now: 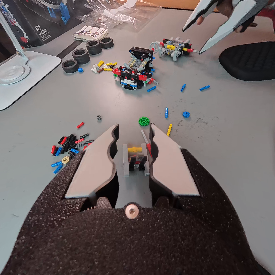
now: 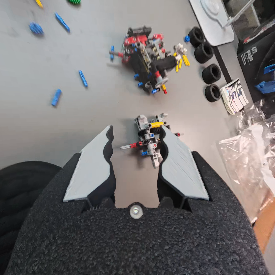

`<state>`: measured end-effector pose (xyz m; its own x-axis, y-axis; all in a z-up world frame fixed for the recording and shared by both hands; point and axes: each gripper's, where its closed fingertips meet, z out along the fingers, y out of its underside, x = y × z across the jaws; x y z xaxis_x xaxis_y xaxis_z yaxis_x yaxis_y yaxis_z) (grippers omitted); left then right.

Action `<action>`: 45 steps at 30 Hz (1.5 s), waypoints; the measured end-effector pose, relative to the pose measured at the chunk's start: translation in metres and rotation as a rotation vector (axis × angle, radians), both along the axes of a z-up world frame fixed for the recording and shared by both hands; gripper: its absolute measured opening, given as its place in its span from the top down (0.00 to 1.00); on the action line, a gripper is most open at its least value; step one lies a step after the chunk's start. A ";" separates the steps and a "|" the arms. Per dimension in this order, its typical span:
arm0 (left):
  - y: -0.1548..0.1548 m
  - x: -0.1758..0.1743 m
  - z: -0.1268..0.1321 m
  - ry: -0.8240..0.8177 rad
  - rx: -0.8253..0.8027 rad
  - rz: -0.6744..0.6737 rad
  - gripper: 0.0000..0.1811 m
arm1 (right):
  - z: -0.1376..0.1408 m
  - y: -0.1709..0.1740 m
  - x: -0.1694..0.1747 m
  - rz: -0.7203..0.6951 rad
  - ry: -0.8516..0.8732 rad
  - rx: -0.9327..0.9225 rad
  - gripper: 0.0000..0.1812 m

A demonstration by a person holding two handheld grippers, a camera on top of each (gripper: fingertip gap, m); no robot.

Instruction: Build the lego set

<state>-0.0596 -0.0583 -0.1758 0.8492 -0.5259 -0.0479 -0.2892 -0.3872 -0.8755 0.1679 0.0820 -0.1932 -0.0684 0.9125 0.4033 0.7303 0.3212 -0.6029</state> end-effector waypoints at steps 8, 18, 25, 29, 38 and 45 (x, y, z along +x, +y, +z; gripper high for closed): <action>0.005 0.002 0.024 -0.135 0.106 -0.014 0.72 | -0.003 -0.062 -0.053 0.233 -0.001 -0.178 0.84; 0.001 -0.005 0.021 -0.177 0.085 0.015 0.85 | -0.045 -0.079 -0.067 0.335 -0.184 -0.277 0.98; -0.002 0.076 0.024 -0.301 -0.013 -0.221 0.84 | 0.007 -0.112 -0.112 0.443 0.147 -0.222 0.98; -0.002 0.102 0.016 -0.322 -0.099 -0.287 0.85 | 0.021 -0.132 -0.127 0.506 0.214 -0.139 0.98; -0.007 0.106 0.008 -0.235 -0.113 -0.315 0.98 | 0.027 -0.145 -0.130 0.539 0.253 -0.130 0.98; 0.028 -0.059 0.009 0.023 -0.053 0.181 0.98 | -0.003 -0.066 -0.130 0.256 0.138 -0.190 0.90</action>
